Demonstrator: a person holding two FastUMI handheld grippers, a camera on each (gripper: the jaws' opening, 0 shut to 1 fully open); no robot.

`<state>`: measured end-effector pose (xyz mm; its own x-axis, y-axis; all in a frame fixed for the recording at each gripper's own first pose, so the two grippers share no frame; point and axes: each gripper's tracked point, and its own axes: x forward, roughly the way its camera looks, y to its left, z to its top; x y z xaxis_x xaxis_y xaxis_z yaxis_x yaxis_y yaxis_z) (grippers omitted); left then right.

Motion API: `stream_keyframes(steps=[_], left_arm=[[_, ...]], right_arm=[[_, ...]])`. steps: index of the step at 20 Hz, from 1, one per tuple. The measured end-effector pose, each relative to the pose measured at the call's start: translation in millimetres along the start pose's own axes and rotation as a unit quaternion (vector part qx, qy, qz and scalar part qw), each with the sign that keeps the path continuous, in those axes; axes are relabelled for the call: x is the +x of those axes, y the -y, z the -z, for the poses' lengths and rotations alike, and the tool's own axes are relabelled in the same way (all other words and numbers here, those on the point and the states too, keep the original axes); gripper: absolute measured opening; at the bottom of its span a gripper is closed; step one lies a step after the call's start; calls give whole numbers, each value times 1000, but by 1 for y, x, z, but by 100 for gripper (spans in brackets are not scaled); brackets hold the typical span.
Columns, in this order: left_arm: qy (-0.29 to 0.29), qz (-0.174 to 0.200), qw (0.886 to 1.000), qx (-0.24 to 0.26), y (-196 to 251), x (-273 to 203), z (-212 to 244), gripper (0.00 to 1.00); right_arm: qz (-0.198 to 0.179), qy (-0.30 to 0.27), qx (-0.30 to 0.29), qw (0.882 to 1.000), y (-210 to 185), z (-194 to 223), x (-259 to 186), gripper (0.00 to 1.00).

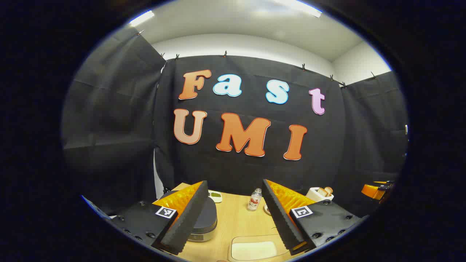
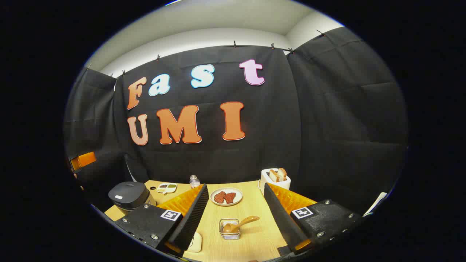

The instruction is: Close the left gripper, press the button to open the rice cooker; take a wooden spoon from the chopstick holder with the right hand, scoop a spoonful of rice and pour it into the rice cooker, then put the wooden spoon back into the chopstick holder.

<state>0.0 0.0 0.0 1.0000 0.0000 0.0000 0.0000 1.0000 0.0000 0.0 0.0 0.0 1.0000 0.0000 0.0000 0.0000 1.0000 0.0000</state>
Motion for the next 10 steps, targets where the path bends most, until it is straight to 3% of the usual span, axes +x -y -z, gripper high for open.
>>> stream_keyframes(steps=[4,5,6,10], left_arm=[[-14,8,1000,-13,5,0,2,99],[-15,9,1000,-16,4,0,0,98],[-11,8,1000,-18,2,2,-3,97],[-2,13,1000,3,-13,7,-13,100]], right_arm=[[-3,5,-4,1000,0,-2,5,95],[-1,12,-13,1000,1,-6,6,100],[1,18,-20,1000,2,-11,6,95],[15,21,-16,1000,-4,-18,11,95]])
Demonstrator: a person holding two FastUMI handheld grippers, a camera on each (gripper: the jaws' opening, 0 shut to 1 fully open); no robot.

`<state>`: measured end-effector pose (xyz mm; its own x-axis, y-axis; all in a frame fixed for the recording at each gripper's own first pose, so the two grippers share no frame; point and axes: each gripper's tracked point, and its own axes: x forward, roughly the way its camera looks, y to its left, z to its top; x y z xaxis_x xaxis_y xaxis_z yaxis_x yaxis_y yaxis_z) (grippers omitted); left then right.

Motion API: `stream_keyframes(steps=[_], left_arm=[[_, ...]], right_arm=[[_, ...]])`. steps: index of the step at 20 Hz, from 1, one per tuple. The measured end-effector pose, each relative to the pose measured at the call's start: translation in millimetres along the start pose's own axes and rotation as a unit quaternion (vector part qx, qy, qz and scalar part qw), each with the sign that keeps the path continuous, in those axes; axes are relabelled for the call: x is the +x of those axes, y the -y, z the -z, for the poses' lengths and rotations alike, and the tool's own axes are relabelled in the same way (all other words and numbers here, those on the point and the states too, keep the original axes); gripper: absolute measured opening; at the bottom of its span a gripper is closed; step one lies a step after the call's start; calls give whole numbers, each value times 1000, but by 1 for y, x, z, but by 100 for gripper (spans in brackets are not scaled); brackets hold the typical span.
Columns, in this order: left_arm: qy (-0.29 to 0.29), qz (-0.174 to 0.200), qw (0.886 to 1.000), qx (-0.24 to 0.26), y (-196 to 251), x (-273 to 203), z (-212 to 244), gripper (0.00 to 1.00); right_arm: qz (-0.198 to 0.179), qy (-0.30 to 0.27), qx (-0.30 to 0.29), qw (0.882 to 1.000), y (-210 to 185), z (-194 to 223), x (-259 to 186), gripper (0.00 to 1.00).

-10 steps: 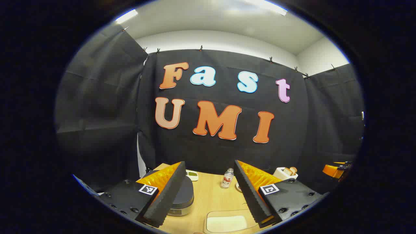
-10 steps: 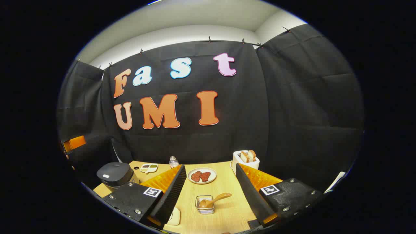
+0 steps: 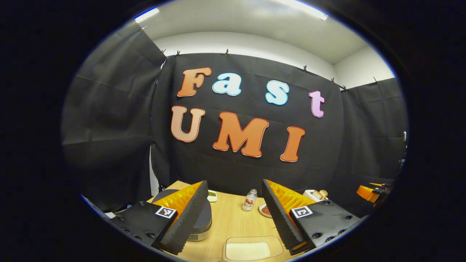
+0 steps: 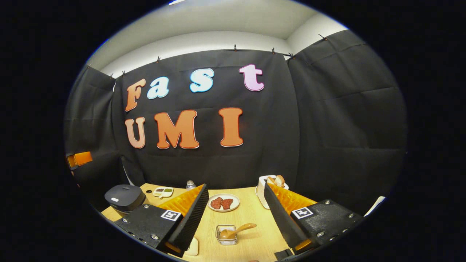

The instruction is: Close the left gripper, press the button to open the rice cooker; take a wooden spoon from the chopstick holder with the right hand, scoop a spoonful of rice and pour it into the rice cooker, then put the wooden spoon back into the chopstick holder.

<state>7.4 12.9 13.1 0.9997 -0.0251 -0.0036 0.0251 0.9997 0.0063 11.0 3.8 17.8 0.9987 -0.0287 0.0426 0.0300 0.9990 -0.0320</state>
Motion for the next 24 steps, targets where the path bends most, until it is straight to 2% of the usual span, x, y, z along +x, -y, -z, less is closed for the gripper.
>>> stream_keyframes(steps=[4,9,13,19,22,24], left_arm=[[17,-10,999,26,-34,8,-23,99],[33,-26,999,27,-56,7,-34,98],[30,-32,999,33,-60,8,-32,99],[29,-33,998,37,-57,6,-31,97],[25,-37,998,54,-59,6,-29,86],[26,-36,998,55,-60,4,-29,63]], right_arm=[[13,19,-17,1000,-11,-11,5,95],[0,29,-36,999,-33,-17,11,95],[-11,14,-30,999,-43,-8,12,95],[-1,11,-30,999,-37,-6,10,95],[-1,8,-17,1000,-36,-5,9,95],[-5,0,-15,1000,-37,0,7,95]])
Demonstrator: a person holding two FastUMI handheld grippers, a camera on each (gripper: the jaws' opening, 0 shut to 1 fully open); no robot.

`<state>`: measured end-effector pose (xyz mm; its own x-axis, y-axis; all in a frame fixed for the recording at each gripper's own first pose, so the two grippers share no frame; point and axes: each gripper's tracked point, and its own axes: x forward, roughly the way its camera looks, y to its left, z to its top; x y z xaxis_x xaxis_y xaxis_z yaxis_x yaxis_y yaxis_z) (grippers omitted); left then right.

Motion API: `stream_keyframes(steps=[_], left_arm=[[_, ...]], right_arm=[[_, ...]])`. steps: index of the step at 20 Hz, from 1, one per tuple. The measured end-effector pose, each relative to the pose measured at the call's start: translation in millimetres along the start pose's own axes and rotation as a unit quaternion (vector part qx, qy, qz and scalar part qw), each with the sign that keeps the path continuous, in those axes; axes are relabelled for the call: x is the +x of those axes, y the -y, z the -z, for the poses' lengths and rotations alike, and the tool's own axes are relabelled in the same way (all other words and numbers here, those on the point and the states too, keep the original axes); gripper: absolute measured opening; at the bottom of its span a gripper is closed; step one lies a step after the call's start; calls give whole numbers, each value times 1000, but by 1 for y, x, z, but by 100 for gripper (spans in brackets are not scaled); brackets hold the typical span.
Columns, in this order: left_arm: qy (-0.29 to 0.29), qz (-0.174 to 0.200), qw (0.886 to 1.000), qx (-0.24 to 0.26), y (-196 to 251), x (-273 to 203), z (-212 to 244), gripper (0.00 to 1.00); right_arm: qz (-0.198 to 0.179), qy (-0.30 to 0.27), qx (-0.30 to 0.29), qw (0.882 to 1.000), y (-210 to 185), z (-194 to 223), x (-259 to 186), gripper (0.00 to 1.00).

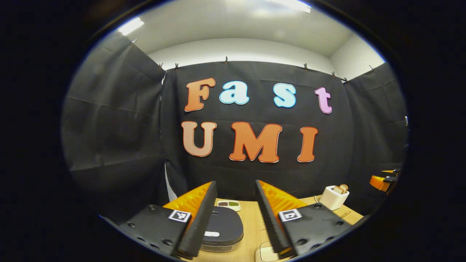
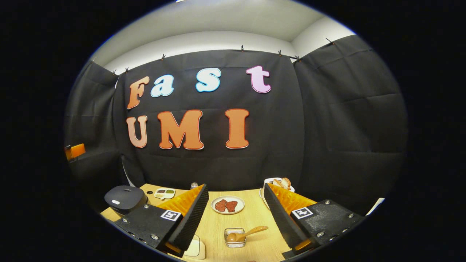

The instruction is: Close the left gripper, press the button to open the rice cooker; take a wooden spoon from the chopstick holder with the right hand, scoop a spoonful of rice and pour it into the rice cooker, then put the wooden spoon back into the chopstick holder.

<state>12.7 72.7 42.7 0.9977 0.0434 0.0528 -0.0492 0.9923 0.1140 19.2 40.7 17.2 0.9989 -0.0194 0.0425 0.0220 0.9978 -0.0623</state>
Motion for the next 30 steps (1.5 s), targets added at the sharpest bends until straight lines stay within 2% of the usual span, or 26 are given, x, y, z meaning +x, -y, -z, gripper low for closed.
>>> stream_keyframes(steps=[5,6,8,10,11,17,18,24,29,30], left_arm=[[2,-22,1000,-9,-18,1,-2,6],[-4,-17,1000,-13,-17,3,2,5],[-15,-16,1000,-17,-18,5,11,7],[-35,-15,999,-6,-24,10,31,1],[-42,-16,999,2,-27,13,37,7],[-103,-22,994,6,-40,45,103,1],[-113,-22,993,8,-43,49,115,4],[-189,-17,982,9,-49,59,195,4],[-233,-24,972,9,-57,67,245,4],[-239,-27,971,7,-58,68,253,1]], right_arm=[[2,-4,-8,1000,1,2,0,95],[1,-5,-8,1000,0,2,0,95],[3,-7,-7,1000,0,3,1,95],[1,-8,-3,1000,-2,4,1,95],[0,-10,-2,1000,-3,5,1,95],[1,-22,2,1000,-4,13,1,95],[3,-24,2,1000,-3,15,0,95],[15,-35,3,999,6,21,-2,95],[28,-47,-3,998,12,30,-4,95],[29,-50,-2,998,13,31,-5,95]])
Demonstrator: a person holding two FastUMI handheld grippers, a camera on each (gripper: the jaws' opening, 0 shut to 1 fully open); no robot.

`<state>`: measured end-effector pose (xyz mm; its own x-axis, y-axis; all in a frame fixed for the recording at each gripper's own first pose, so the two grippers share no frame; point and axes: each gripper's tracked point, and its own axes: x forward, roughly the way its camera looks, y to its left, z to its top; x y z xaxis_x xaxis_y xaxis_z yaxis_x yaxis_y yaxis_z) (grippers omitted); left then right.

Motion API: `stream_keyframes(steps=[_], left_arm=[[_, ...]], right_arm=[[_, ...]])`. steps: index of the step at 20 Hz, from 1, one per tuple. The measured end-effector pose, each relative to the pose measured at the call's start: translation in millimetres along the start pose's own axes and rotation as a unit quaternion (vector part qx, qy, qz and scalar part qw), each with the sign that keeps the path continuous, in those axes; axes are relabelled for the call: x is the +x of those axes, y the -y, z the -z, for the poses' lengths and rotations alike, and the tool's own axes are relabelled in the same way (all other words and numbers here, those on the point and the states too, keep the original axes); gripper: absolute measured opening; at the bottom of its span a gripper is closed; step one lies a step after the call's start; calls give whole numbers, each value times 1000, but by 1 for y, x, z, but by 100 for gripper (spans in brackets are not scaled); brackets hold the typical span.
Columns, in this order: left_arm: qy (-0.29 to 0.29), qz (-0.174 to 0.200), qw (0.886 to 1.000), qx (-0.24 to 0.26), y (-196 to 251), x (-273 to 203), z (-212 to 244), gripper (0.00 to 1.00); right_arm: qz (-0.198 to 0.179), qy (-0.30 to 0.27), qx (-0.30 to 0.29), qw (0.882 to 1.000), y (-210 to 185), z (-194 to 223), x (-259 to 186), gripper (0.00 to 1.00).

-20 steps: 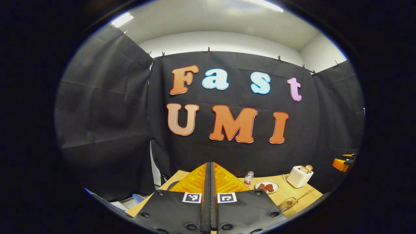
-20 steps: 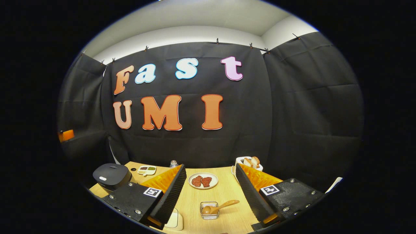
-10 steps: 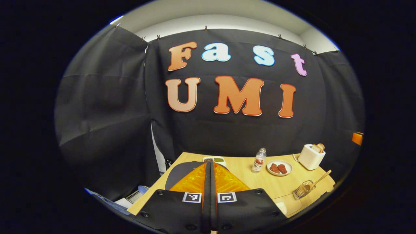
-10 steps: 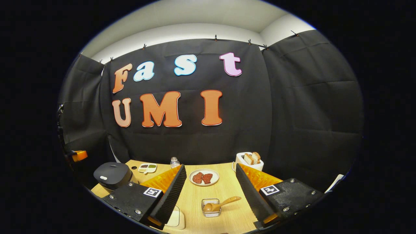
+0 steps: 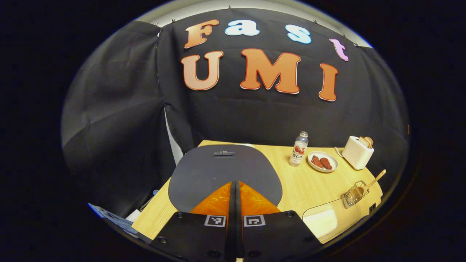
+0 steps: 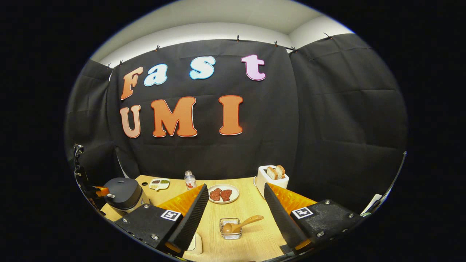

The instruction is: Close the left gripper, press the button to open the rice cooker; take a wooden spoon from the chopstick holder with the right hand, scoop a spoonful of rice and pour it into the rice cooker, then put the wooden spoon back into the chopstick holder.

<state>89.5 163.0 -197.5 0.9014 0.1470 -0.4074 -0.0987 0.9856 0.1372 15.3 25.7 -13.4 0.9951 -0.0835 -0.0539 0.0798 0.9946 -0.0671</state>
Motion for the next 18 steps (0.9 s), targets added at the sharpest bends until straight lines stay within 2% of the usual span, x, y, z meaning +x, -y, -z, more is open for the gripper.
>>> stream_keyframes(steps=[2,8,9,12,17,18], left_arm=[[-13,-7,1000,-4,-5,7,11,4],[-33,-1,999,-4,-5,7,24,0],[-30,-1,1000,-3,-5,6,24,4],[-39,0,999,-7,-5,7,34,5],[-40,3,999,7,-4,10,25,7],[-33,0,999,12,-4,7,20,4]], right_arm=[[5,-4,1,1000,4,3,-1,95],[20,-10,6,1000,16,8,-4,95],[21,-10,9,1000,17,9,-3,95],[24,-13,20,999,18,12,-4,95],[19,-10,20,1000,19,15,-9,95],[18,-10,18,1000,19,16,-9,95]])
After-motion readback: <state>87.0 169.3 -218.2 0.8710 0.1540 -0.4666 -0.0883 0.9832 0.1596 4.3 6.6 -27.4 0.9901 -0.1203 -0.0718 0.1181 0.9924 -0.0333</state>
